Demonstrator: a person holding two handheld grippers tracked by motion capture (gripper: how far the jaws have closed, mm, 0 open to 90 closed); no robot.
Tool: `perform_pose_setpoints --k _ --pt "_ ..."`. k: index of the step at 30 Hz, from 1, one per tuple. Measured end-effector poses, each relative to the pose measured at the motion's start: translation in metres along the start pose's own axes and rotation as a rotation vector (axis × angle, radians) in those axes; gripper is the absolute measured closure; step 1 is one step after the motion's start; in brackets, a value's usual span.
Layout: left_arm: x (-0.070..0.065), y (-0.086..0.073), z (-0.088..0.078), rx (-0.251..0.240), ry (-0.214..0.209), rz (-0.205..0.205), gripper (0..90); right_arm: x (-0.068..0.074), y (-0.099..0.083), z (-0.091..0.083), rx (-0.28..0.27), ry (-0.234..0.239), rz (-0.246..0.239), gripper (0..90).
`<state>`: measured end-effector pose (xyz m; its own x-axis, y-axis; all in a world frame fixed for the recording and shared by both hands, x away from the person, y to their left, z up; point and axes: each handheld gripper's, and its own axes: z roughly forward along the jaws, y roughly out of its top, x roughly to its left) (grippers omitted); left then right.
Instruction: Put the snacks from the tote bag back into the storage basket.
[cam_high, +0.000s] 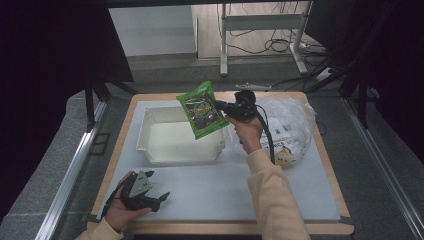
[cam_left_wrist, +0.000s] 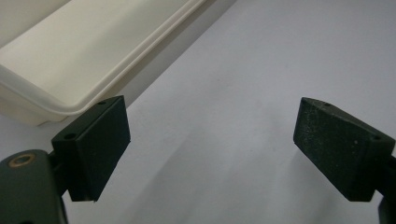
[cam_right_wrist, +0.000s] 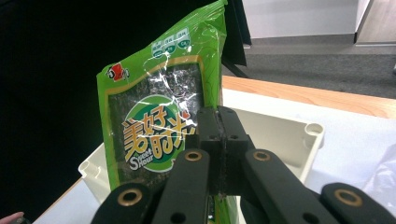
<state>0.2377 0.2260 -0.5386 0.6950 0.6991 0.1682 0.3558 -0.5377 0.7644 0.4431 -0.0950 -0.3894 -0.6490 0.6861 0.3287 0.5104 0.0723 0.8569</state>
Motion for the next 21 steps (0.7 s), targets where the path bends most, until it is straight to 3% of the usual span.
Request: perform_pose_setpoints --k 21 --pt "0.001 0.0 -0.001 -0.006 0.0 -0.003 10.8 0.019 -0.01 0.027 0.02 0.027 -0.002 89.8"
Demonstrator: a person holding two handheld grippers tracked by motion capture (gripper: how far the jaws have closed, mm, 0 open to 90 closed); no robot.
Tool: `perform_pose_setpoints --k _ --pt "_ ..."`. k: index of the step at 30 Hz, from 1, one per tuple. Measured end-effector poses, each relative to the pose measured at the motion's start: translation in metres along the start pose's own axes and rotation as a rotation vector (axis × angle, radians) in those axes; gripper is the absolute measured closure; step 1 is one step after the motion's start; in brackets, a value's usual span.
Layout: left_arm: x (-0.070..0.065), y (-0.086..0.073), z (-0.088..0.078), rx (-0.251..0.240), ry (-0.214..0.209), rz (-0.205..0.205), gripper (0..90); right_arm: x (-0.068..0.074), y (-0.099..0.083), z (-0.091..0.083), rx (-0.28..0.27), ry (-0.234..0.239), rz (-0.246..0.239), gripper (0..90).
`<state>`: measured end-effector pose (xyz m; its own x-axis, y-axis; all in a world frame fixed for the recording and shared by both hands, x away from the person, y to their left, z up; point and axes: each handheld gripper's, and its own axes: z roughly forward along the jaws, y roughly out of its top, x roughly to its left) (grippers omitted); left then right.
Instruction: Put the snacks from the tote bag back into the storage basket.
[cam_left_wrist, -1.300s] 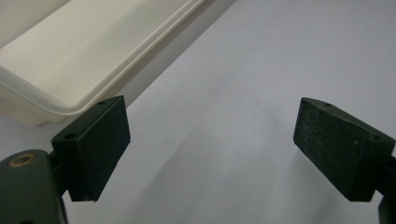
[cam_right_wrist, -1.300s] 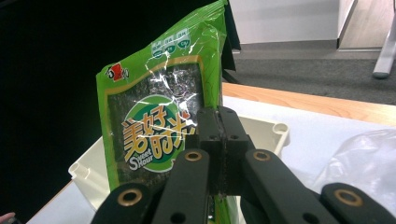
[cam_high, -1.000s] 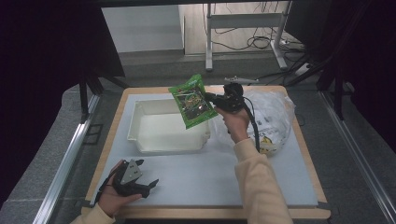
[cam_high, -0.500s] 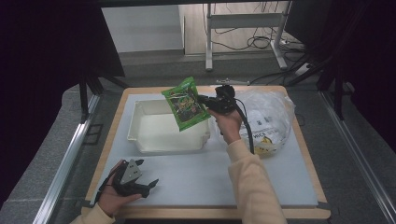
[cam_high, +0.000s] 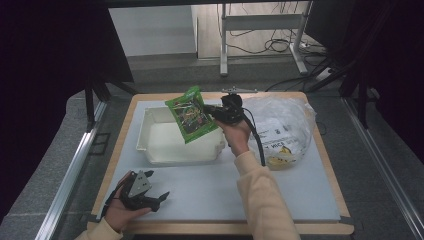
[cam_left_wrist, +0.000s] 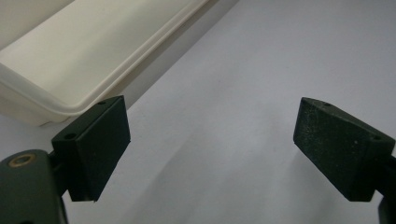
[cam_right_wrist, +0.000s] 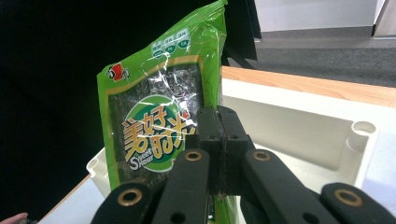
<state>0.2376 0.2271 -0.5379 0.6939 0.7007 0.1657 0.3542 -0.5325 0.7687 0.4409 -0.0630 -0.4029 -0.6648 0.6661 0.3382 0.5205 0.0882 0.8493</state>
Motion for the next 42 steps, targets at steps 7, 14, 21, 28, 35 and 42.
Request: perform_pose_setpoints --k 7,14,21,28,35,42 --pt "0.001 0.0 -0.001 -0.003 0.0 -0.004 10.8 0.003 -0.002 0.006 0.003 0.006 0.005 89.8" --pt "0.001 0.0 -0.002 -0.006 0.001 -0.003 10.8 0.009 -0.005 0.016 0.012 0.013 0.008 89.8" --pt "0.002 0.001 -0.002 -0.011 0.0 0.0 10.8 0.013 -0.008 0.026 0.024 0.017 0.011 89.8" --pt "0.001 0.001 -0.002 -0.013 -0.004 -0.006 10.8 0.019 -0.011 0.038 0.038 0.024 0.01 89.8" --pt "0.001 0.001 -0.003 -0.012 -0.005 -0.006 10.8 0.021 -0.015 0.047 0.046 0.03 0.018 89.8" --pt "0.001 0.001 -0.002 -0.014 -0.005 -0.005 10.8 0.023 -0.019 0.055 0.051 0.029 0.024 89.8"
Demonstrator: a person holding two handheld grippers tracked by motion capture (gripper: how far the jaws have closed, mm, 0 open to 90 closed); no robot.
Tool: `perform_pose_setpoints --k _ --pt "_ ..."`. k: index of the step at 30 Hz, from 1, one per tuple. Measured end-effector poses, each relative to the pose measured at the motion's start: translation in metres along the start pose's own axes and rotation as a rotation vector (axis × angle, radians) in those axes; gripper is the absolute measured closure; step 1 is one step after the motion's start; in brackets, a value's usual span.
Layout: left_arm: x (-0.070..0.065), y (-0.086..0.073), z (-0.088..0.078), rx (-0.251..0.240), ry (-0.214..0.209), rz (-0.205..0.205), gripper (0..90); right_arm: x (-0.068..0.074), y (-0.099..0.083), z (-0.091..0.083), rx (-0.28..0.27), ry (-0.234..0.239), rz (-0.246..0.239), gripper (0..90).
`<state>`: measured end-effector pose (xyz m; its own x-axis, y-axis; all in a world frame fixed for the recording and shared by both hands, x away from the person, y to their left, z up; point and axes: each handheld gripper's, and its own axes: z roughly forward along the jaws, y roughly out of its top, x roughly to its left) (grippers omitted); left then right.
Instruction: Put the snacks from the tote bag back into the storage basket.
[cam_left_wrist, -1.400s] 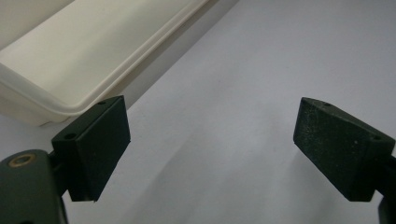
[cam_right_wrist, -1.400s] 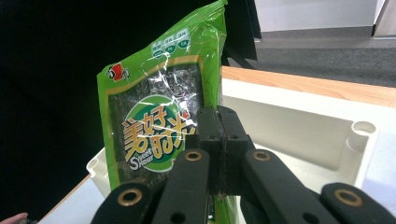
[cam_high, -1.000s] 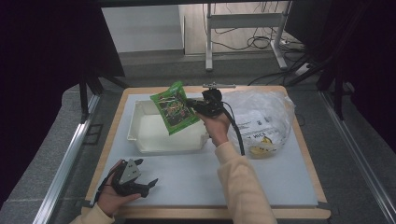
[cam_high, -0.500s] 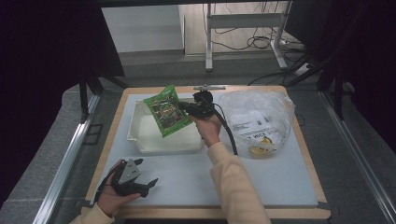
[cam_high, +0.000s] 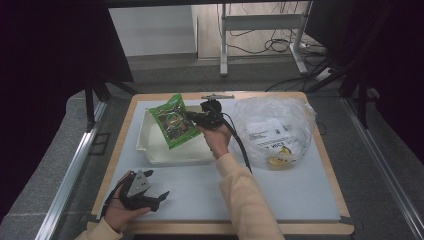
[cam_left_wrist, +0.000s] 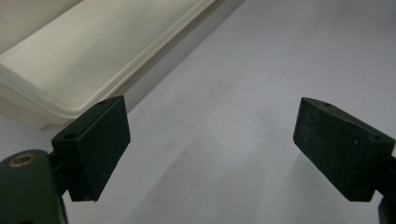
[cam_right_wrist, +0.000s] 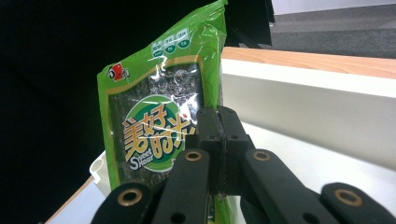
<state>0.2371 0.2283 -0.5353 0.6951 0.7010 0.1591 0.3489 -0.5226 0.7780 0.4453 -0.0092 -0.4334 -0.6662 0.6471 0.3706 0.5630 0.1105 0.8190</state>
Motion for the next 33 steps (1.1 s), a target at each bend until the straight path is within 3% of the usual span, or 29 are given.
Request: perform_pose_setpoints --k 22,33 --pt "0.001 0.0 -0.001 -0.01 -0.002 -0.005 10.8 0.011 -0.02 0.039 0.078 -0.036 0.008 89.8" --pt "0.001 0.0 -0.001 -0.009 -0.005 -0.002 10.8 0.009 -0.029 0.057 0.12 -0.1 0.023 89.6"
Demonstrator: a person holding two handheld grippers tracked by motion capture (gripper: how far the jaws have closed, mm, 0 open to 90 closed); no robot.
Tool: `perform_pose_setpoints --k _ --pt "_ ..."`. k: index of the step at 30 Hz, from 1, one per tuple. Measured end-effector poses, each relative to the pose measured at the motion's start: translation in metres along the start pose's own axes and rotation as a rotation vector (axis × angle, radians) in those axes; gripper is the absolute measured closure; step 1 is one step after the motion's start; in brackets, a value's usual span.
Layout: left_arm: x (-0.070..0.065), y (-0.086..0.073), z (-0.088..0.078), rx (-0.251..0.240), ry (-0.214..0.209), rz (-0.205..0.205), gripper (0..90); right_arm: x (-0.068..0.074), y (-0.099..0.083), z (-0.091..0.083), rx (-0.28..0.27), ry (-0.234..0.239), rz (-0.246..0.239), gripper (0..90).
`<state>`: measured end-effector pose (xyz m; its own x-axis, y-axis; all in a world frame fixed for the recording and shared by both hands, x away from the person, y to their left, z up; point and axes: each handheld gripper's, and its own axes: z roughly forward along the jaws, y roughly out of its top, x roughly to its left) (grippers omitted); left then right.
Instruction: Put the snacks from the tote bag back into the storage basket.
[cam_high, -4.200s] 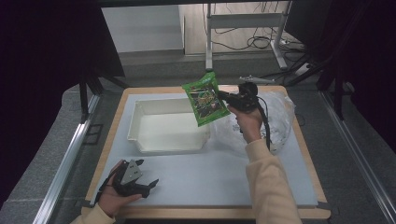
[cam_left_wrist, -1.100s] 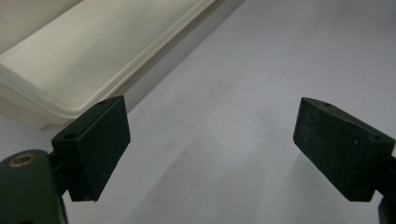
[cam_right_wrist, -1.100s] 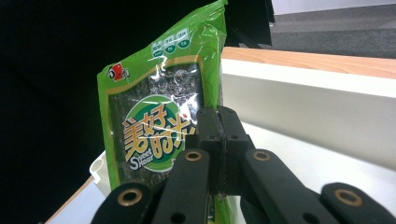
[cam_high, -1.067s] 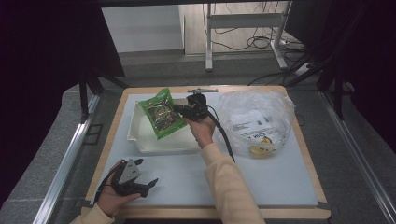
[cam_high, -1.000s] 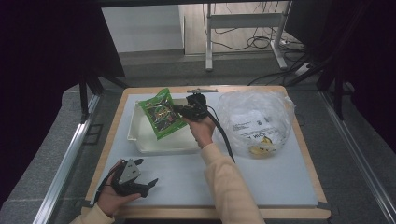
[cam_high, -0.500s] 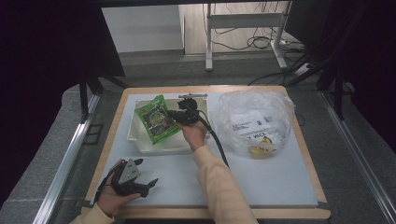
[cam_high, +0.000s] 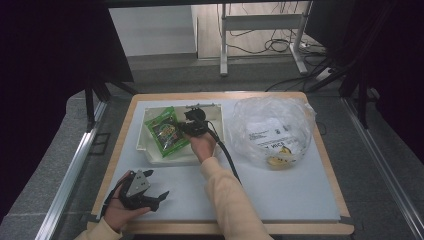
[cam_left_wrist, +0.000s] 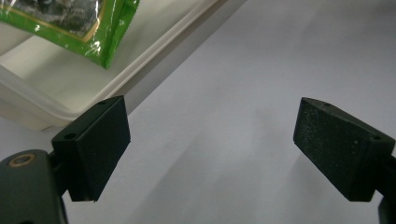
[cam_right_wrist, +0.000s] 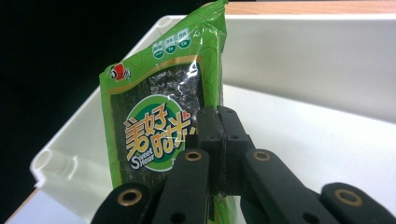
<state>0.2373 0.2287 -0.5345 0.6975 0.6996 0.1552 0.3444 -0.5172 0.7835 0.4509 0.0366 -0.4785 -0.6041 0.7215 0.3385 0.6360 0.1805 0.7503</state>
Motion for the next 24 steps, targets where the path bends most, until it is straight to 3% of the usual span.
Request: perform_pose_setpoints --k 13,16,20,24 --pt "0.001 0.0 0.0 0.005 0.0 0.005 10.8 -0.002 -0.009 0.025 0.053 -0.088 0.008 89.0" --pt "0.001 0.0 0.0 0.005 0.0 0.006 10.8 -0.003 -0.011 0.029 0.06 -0.094 0.023 87.9" --pt "0.001 0.0 0.0 0.004 0.0 0.006 10.8 0.001 -0.014 0.034 0.079 -0.105 0.0 85.1" --pt "0.001 0.0 0.0 0.005 -0.001 0.008 10.8 0.003 -0.017 0.034 0.101 -0.087 -0.01 78.0"
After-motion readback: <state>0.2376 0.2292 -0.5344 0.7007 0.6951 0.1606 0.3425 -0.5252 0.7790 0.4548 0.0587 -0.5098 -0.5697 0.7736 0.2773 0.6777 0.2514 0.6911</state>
